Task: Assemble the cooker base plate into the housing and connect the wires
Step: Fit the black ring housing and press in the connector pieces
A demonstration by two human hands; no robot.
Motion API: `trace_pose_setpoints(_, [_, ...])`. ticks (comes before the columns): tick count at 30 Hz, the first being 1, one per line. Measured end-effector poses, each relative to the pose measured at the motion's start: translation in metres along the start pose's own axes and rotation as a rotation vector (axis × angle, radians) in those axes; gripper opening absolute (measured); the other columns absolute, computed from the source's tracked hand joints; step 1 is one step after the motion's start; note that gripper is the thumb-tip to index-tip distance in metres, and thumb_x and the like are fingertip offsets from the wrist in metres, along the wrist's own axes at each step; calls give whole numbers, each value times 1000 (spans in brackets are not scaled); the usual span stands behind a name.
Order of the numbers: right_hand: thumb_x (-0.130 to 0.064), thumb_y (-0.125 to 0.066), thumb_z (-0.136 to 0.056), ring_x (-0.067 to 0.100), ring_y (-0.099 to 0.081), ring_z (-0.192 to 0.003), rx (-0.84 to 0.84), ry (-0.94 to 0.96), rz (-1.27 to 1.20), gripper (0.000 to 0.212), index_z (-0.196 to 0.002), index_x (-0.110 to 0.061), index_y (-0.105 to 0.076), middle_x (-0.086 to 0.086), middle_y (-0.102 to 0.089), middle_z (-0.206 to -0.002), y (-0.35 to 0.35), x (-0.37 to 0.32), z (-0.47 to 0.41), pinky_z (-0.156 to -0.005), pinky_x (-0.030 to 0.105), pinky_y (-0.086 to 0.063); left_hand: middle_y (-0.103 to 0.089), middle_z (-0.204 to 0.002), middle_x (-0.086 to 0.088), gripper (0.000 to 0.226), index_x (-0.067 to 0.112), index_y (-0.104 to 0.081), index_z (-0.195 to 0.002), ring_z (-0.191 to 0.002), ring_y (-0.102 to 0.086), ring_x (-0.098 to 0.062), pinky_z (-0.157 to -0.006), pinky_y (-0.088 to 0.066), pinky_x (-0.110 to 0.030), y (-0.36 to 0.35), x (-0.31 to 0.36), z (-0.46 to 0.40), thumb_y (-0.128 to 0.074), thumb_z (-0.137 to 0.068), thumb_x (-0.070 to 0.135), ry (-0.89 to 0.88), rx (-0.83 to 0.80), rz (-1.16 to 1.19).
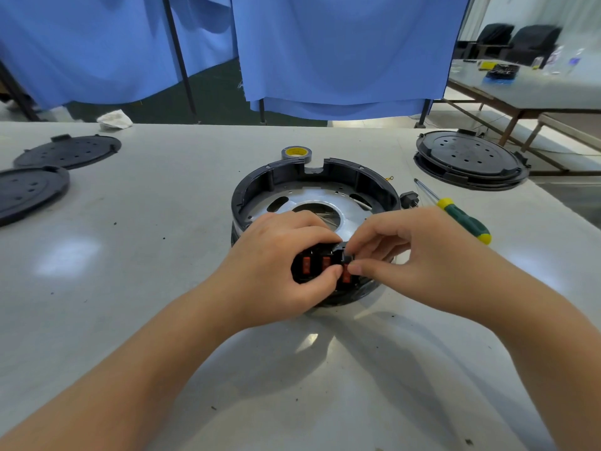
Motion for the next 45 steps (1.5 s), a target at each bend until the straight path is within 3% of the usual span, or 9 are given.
trace_pose_setpoints(8, [-28,-74,-75,4,-63,-78,79,28,146,9,-81,-29,-67,-13,-66,-77,7,3,-1,-72,27,-53,-67,-96,10,28,19,-73,-101,-88,-61,-9,-75,-48,-41,0,0,-1,-62,-82,37,-3,24,-10])
trace_pose_setpoints(11, [-41,-70,-72,1,-48,-99,99,44,247,31,-100,-35,-60,-18,-54,-102,9,4,-2,-86,19,-41,-67,-98,10,30,20,-72,-103,-89,-62,-9,-76,-49,-40,0,0,-1,-60,-82,39,-1,21,-24])
trace_pose_setpoints(14, [-46,-75,-70,1,-41,-115,-23,-41,277,55,-119,-36,-54,-17,-51,-119,2,12,-3,-97,19,-34,-67,-97,11,29,20,-73,-103,-88,-61,-8,-76,-49,-41,0,1,-1,-63,-82,37,16,27,-10])
trace_pose_setpoints(19, [-42,-79,-68,8,-49,-101,-58,-36,287,40,-104,-32,-64,-15,-62,-98,-6,14,-7,-95,25,-35,-67,-95,9,28,18,-74,-101,-86,-61,-9,-77,-48,-41,1,1,-1,-64,-80,34,44,36,6])
trace_pose_setpoints(25, [-38,-78,-69,7,-48,-99,-47,-36,226,34,-100,-35,-65,-15,-62,-95,-5,16,-7,-94,25,-35,-68,-95,9,26,19,-75,-100,-88,-64,-12,-79,-49,-44,0,1,-2,-67,-79,31,84,44,49])
trace_pose_setpoints(33, [-56,-63,-69,-5,-47,-103,-5,-91,140,40,-106,-40,-63,-27,-56,-94,-3,20,-6,-90,13,-36,-68,-95,10,27,18,-75,-101,-90,-64,-11,-81,-49,-44,1,1,-2,-65,-78,29,124,52,96])
trace_pose_setpoints(36, [-50,-59,-77,-4,-54,-95,24,-80,127,26,-96,-34,-67,-23,-61,-88,-1,21,-8,-84,20,-45,-68,-94,10,27,19,-76,-99,-90,-63,-10,-81,-49,-45,2,0,-2,-64,-78,30,130,42,103])
trace_pose_setpoints(41, [-48,-57,-79,0,-59,-86,56,-42,157,21,-88,-31,-67,-19,-65,-83,-2,18,-9,-78,32,-51,-67,-90,11,23,19,-76,-95,-86,-63,-9,-78,-49,-44,2,1,-3,-64,-78,29,136,58,108])
trace_pose_setpoints(45, [-46,-59,-80,1,-60,-85,46,-33,140,20,-89,-30,-67,-18,-65,-83,-2,18,-9,-77,33,-52,-68,-88,10,22,17,-76,-92,-83,-64,-11,-76,-50,-44,2,2,-3,-66,-76,28,132,68,92])
Point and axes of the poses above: each hand's wrist, its own z-axis away from the middle knuckle, its own y-axis out of the back of the hand, x = y × z, the point moved 5 cm from there along -z, towards the middle knuckle
